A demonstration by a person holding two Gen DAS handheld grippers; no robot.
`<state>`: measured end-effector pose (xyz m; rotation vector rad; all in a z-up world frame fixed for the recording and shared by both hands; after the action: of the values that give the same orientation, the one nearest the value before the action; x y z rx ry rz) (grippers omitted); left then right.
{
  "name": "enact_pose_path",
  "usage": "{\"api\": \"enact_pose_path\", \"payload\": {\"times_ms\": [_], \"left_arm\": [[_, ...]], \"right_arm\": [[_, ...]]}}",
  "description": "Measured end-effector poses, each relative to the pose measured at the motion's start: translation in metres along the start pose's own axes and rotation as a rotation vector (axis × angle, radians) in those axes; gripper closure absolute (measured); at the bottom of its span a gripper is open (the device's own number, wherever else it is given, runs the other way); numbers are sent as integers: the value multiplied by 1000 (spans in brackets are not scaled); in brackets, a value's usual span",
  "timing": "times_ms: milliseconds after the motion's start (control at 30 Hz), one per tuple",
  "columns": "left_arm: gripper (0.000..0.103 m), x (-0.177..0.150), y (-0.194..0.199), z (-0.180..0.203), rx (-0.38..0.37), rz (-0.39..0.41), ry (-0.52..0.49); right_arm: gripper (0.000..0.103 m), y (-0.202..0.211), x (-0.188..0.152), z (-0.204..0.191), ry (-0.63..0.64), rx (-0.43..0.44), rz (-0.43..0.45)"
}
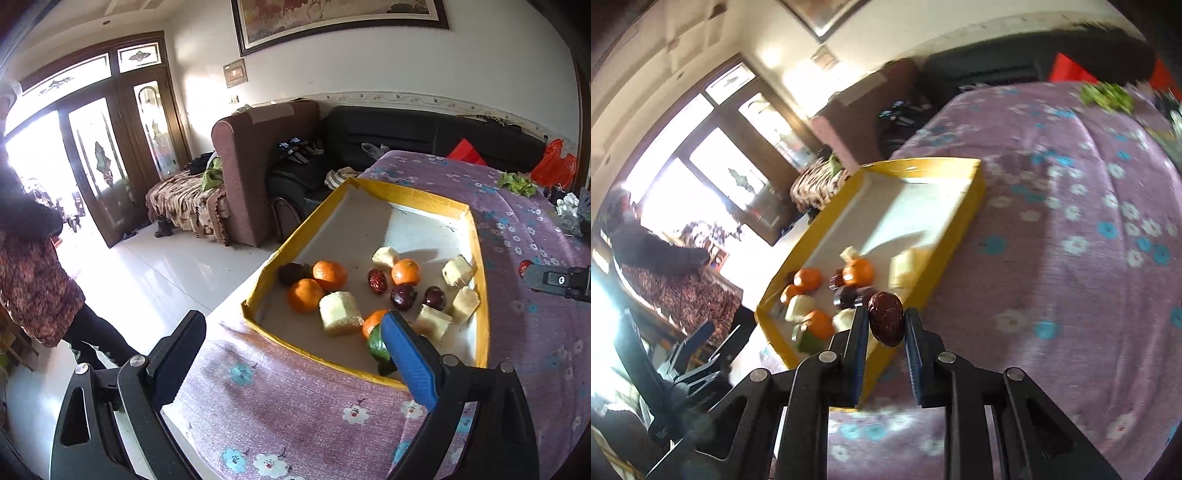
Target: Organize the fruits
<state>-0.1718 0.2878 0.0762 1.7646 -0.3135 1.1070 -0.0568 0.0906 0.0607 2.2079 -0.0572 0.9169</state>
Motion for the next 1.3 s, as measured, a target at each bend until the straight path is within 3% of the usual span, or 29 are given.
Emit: {"api": "enact_pose_path", "payload": {"times_ms": [267, 633, 700, 733, 767, 867, 1067, 1167, 1300], "left_arm": [[7, -5, -11, -13, -16, -41, 28], [8, -10, -20, -21, -37, -70, 55], [8, -11, -20, -21, -39, -69, 56], [8, -11, -21, -21, -40, -69, 58], [8, -11, -21, -21, -39, -70, 57], [8, -11, -18, -21, -41, -62, 48], [8, -4, 11, -22, -36, 55, 48], [4, 3, 37, -21, -4, 169, 50], [0, 9, 85, -20, 54, 389, 63]], "right_arm": [[80, -47, -4, -55, 141, -39, -72], [79, -77, -14, -77, 232, -125, -103], [63, -75, -14, -80, 234, -129, -91], [47, -73, -13, -81, 235, -128, -80], [39, -71, -12, -82, 238, -130, -69], [39, -63, -9, -86, 261, -148, -37], [34, -40, -7, -84, 272, -200, 39], [31, -28, -11, -82, 287, -235, 66], [29, -14, -19, -81, 308, -267, 92]]}}
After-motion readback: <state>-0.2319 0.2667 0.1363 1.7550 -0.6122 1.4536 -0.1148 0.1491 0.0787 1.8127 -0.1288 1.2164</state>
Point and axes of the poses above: each gripper's, at about its wrist camera, not at the fingertips, and y roughly against the way its jaws point, z to its right, x to its top, the point moved 3 cm from there along -y, roughly the way its jaws point, and after that the axes turned 4 degrees about y, right-handed, at the moved point
